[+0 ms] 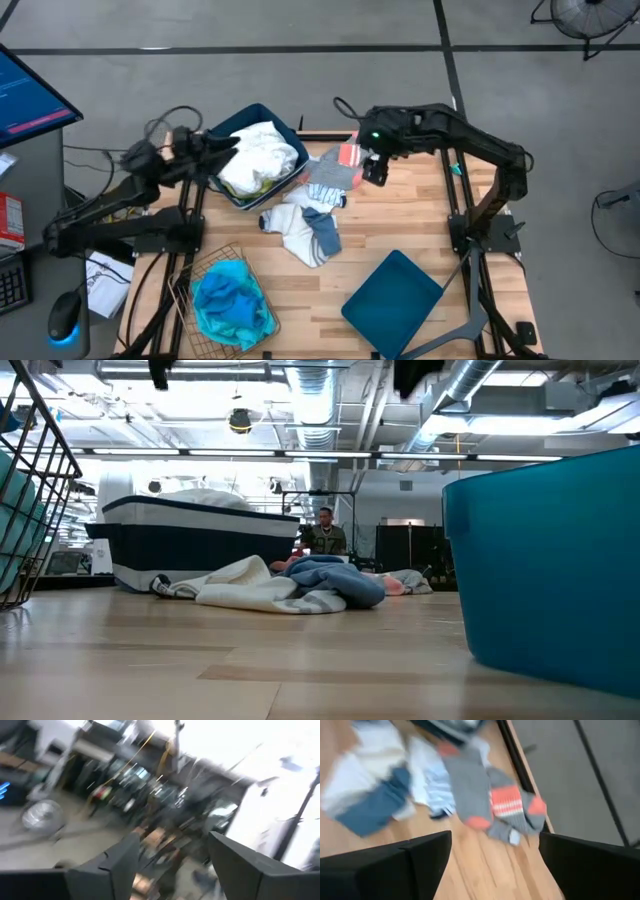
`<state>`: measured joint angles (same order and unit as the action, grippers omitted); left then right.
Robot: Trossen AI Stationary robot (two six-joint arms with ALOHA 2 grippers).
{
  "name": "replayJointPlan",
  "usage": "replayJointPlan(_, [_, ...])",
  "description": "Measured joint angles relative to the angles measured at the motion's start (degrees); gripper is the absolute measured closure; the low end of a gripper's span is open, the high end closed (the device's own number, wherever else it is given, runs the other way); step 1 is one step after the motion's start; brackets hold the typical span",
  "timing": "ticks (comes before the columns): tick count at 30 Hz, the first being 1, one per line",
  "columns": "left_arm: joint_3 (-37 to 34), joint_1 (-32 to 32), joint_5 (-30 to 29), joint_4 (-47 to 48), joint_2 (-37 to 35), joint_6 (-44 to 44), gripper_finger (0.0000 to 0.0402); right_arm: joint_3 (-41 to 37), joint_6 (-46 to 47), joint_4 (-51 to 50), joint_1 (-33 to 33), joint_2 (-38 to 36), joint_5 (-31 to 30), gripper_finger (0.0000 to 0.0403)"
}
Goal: Pick & Place Cloths
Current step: Put the bottom gray sock into the blue bin
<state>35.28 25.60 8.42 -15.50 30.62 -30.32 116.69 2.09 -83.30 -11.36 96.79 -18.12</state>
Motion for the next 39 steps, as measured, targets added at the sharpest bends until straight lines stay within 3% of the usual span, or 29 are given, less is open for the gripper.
replayJointPlan(3, [0.05,-2.62,-0.02,-5.82,-0.95,-0.16,0.0162,-8.72,-2.11,6.07,-3.75,-0.08,2.26,0.0107])
replayJointPlan(8, [0.05,-5.53,-0.02,-7.66,-1.48,-0.18,0.0165,-25.1,-3.9,22.78,-9.41,0.01,12.6,0.0107])
replayJointPlan(14, [0.05,-7.13,-0.11,-7.62,-1.21,-0.19,0.0174,-40.84,-4.46,43.37,-12.06,1.38,14.01,0.0107])
replayJointPlan(17, [0.05,-7.25,-0.26,-7.66,-1.24,-0.2,0.0176,-44.31,-3.93,50.82,-11.79,2.93,13.63,0.0107])
replayJointPlan(23, [0.05,-7.25,-0.3,-7.68,-1.24,-0.2,0.0176,-44.87,-3.73,52.44,-10.77,8.1,13.41,0.0107])
replayJointPlan(30, [0.05,-7.25,-0.26,-7.68,-1.24,-0.33,0.0176,-44.92,1.01,51.39,-10.55,15.03,8.81,0.0117])
replayJointPlan(34, [0.05,-7.25,-0.26,-7.68,-1.24,-0.64,0.0176,-44.9,1.5,51.08,-10.5,15.86,8.61,0.0188])
replayJointPlan(38, [0.05,-7.23,-0.26,-7.68,-1.24,-0.64,0.0176,-44.96,2.59,48.68,-10.3,13.87,9.23,0.0348])
replayJointPlan(39, [0.05,-7.23,-0.26,-7.68,-1.24,-0.64,0.0176,-44.96,2.53,48.39,-10.15,12.86,9.31,0.0373])
